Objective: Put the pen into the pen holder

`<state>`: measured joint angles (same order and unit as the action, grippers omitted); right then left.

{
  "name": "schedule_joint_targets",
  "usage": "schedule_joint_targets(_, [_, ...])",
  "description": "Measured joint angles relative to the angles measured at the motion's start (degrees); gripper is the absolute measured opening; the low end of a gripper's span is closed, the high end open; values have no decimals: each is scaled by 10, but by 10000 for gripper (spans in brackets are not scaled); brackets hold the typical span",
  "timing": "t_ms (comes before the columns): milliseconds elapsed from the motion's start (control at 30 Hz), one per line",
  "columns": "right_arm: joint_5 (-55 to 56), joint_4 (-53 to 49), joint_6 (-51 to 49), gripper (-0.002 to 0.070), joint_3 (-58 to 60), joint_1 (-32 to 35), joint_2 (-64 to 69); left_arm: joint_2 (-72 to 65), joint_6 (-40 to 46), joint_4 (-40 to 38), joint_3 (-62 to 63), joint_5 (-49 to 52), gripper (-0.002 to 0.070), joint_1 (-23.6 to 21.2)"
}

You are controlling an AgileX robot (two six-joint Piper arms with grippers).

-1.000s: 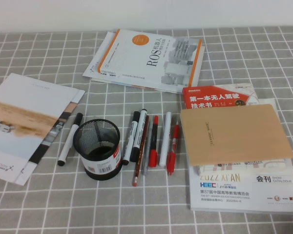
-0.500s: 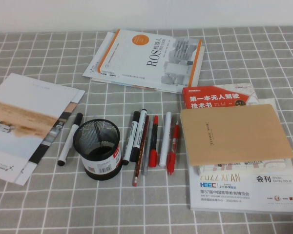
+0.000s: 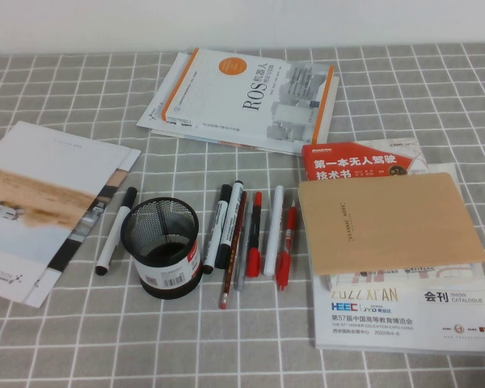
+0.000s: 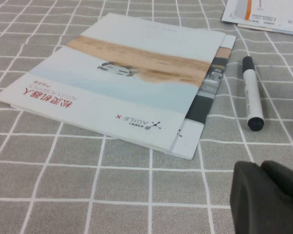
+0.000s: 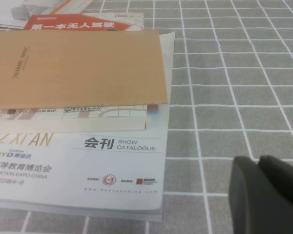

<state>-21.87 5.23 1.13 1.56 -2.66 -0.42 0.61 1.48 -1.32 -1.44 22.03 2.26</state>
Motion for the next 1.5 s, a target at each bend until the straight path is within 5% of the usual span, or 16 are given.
schedule_joint_targets(500, [24, 37, 0, -13, 0, 0, 0, 0, 0, 0, 0, 0, -4, 0])
schedule_joint_targets(833, [101, 533, 0, -13, 0, 0, 0, 0, 0, 0, 0, 0, -4, 0])
schedule_joint_targets(933, [124, 613, 0, -13, 0, 0, 0, 0, 0, 0, 0, 0, -4, 0])
schedule_joint_targets(1167, [133, 636, 27, -13, 0, 0, 0, 0, 0, 0, 0, 0, -4, 0])
schedule_joint_targets(1500, [69, 619, 277, -13, -161, 0, 82, 0, 0, 0, 0, 0, -4, 0])
